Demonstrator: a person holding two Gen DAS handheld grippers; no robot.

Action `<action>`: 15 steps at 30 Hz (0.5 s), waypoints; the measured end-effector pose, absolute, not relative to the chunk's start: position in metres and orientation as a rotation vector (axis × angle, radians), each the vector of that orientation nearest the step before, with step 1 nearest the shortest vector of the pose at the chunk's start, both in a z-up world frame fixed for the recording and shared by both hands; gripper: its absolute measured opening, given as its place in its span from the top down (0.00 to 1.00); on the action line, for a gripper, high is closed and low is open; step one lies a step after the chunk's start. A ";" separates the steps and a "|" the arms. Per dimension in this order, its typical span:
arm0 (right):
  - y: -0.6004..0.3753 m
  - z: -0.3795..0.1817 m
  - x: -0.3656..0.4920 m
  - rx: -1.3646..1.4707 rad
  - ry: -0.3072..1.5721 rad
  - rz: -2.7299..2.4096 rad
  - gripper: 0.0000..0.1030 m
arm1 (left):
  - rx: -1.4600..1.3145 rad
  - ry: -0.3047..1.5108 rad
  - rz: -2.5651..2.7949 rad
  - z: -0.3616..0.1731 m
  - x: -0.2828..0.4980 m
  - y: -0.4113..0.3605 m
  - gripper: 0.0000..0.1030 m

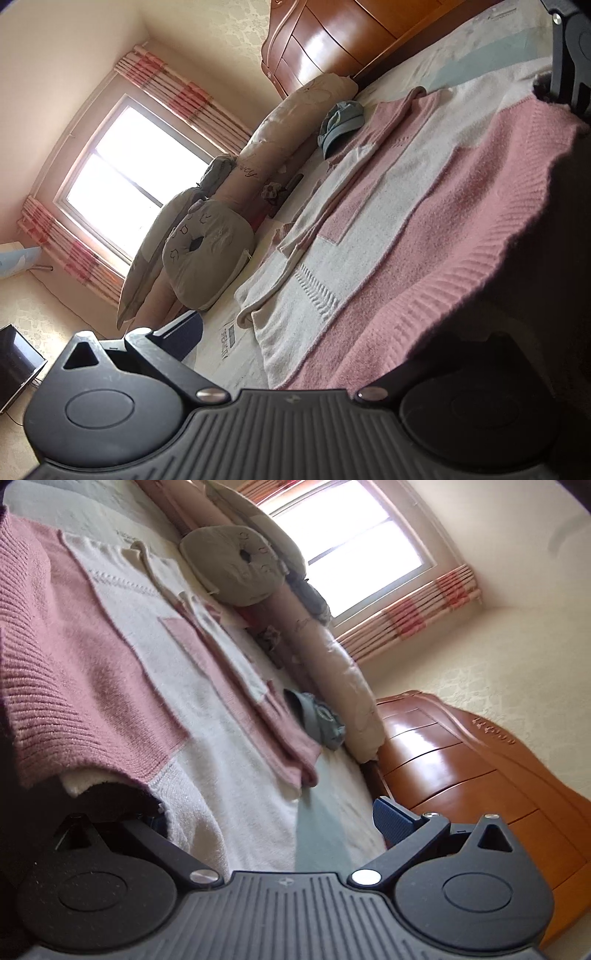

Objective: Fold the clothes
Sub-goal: 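Close both tools on the sweater hem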

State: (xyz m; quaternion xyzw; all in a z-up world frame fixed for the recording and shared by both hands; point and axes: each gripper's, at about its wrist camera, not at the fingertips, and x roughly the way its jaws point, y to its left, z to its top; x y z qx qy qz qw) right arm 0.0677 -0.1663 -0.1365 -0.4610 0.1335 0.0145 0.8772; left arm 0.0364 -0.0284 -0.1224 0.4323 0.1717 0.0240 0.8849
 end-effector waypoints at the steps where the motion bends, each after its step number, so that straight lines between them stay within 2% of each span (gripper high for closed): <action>1: -0.166 -0.136 0.069 -0.969 0.275 0.029 0.00 | 0.898 0.353 0.052 -0.121 0.037 -0.028 0.00; 15: -0.163 -0.120 0.098 -1.002 0.209 0.000 0.00 | 0.923 0.319 0.107 -0.098 0.062 -0.022 0.00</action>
